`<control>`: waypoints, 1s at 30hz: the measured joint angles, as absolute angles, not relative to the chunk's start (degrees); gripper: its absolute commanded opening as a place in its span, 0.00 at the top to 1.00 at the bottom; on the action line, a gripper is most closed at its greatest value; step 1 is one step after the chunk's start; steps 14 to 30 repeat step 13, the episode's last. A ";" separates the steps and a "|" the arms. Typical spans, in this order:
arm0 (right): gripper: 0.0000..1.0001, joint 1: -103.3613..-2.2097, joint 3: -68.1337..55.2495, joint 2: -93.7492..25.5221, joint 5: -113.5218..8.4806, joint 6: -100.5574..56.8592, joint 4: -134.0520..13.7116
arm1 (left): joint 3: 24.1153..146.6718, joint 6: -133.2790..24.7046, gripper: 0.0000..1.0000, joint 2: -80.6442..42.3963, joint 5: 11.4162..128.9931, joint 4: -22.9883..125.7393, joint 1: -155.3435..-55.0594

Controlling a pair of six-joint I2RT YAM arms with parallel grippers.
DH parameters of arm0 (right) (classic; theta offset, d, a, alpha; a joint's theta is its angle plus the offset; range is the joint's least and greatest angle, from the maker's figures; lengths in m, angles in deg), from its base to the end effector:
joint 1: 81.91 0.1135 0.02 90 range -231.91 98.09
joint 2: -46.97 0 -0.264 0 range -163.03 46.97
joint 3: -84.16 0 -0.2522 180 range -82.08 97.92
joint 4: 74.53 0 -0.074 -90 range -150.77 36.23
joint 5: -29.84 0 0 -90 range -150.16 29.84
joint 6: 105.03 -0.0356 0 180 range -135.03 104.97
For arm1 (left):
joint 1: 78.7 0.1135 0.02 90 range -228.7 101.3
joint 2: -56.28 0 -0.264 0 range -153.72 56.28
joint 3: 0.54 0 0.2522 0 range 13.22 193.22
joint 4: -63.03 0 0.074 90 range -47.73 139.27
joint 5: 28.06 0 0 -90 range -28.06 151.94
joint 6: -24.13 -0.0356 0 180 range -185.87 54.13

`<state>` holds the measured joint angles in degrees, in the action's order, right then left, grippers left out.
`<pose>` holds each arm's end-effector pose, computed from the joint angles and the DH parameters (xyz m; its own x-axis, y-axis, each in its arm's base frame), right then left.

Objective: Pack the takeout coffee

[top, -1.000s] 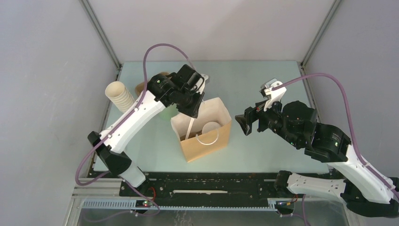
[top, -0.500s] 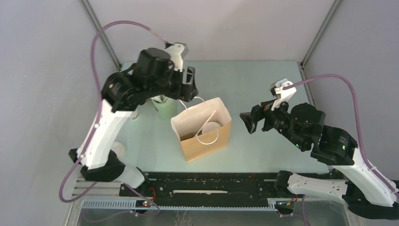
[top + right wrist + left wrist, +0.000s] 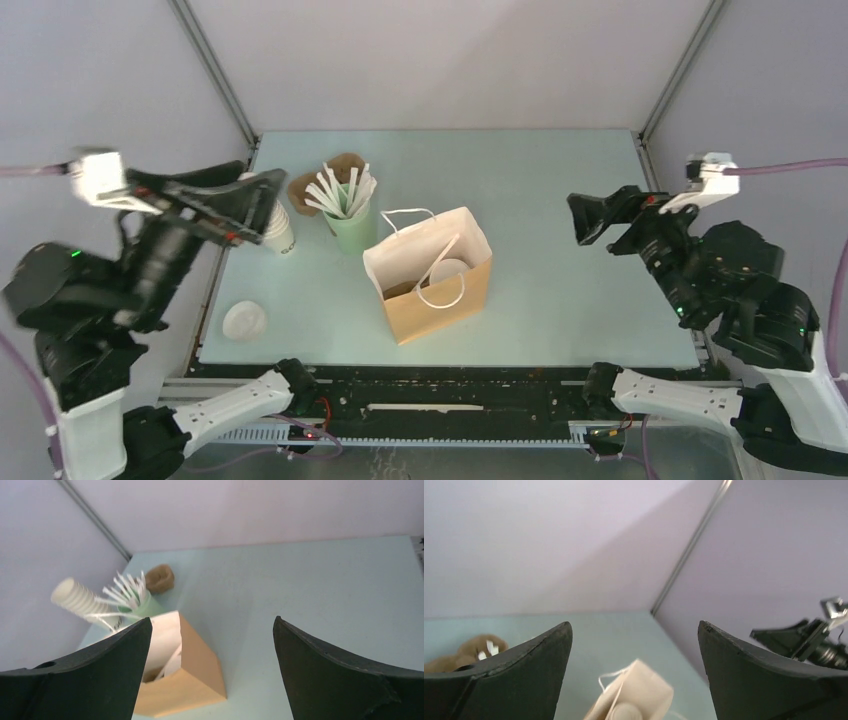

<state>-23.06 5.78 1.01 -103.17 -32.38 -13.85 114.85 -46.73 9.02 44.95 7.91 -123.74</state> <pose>0.0613 0.0545 0.5028 -0.1250 0.2147 -0.9686 -0.2483 0.9385 0.2401 0.0357 -0.0210 0.5658 -0.0056 -0.4381 -0.8989 0.5014 0.7765 -0.3816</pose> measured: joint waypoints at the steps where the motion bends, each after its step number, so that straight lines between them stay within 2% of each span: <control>1: 0.00 -23.06 6.87 0.88 -104.10 -32.42 -13.89 | 114.85 -46.99 0.00 10.33 43.75 9.63 -123.74; 13: 0.00 -21.53 13.71 -1.17 -114.18 -34.45 -13.76 | 117.25 -52.52 0.00 10.42 37.52 12.67 -123.80; 30: 0.00 -21.53 13.71 -1.17 -114.18 -34.45 -13.76 | 117.25 -52.52 0.00 10.42 37.52 12.67 -123.80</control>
